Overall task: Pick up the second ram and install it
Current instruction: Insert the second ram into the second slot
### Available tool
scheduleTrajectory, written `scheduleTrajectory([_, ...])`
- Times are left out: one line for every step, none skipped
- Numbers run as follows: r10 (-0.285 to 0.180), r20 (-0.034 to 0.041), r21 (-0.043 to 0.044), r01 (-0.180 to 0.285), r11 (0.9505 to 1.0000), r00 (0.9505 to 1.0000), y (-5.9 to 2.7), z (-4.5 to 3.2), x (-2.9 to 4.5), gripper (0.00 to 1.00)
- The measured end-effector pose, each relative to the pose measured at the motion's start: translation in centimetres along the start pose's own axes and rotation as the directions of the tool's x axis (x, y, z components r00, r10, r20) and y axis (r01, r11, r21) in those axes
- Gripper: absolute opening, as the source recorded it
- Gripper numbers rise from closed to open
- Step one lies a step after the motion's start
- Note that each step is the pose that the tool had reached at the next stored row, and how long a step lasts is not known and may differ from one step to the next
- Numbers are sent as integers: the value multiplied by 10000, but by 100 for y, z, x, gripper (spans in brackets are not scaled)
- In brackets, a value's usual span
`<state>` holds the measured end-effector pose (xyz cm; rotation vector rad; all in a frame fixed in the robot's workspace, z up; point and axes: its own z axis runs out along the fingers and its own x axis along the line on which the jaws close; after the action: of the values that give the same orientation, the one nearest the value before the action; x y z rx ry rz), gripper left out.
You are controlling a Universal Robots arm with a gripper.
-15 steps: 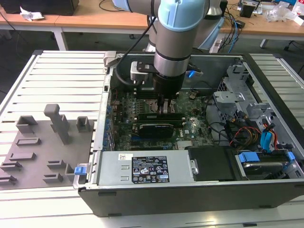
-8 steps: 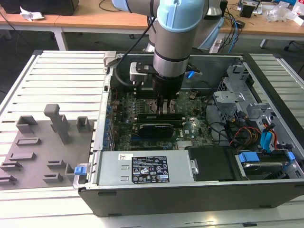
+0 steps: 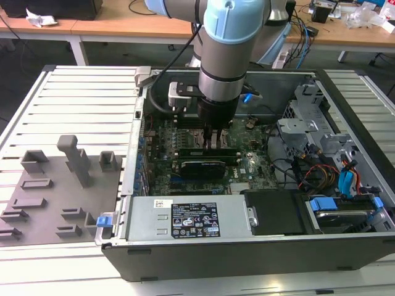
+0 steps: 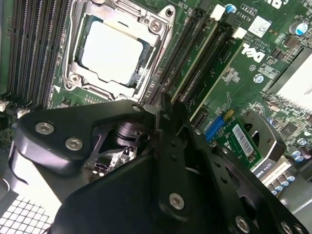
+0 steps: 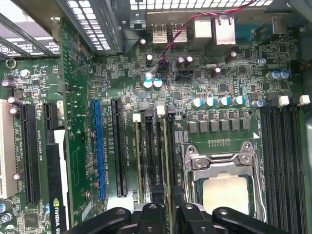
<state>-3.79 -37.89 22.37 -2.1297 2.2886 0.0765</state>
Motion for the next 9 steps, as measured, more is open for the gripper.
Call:
scheduleTrajectory([-1, 3, 2, 1, 10000, 10000, 0, -16, -1, 21])
scheduleTrajectory([-1, 3, 2, 1, 10000, 10000, 0, -42, -2, 21])
scheduleTrajectory([-1, -4, 3, 1, 10000, 10000, 2, -113, -5, 21])
scheduleTrajectory([1, -53, 7, -1, 10000, 10000, 6, -198, -22, 21])
scheduleTrajectory([3, -168, 18, -3, 10000, 9999, 12, -340, -63, 20])
scheduleTrajectory([4, -240, 23, -4, 10000, 9997, 15, -402, -82, 11])
scheduleTrajectory([6, -281, 25, -5, 10000, 9996, 16, -435, -91, 11])
scheduleTrajectory([5, -320, 30, -4, 10000, 9995, 16, -449, -96, 11])
scheduleTrajectory([5, -321, 29, -4, 10000, 9995, 16, -450, -96, 11])
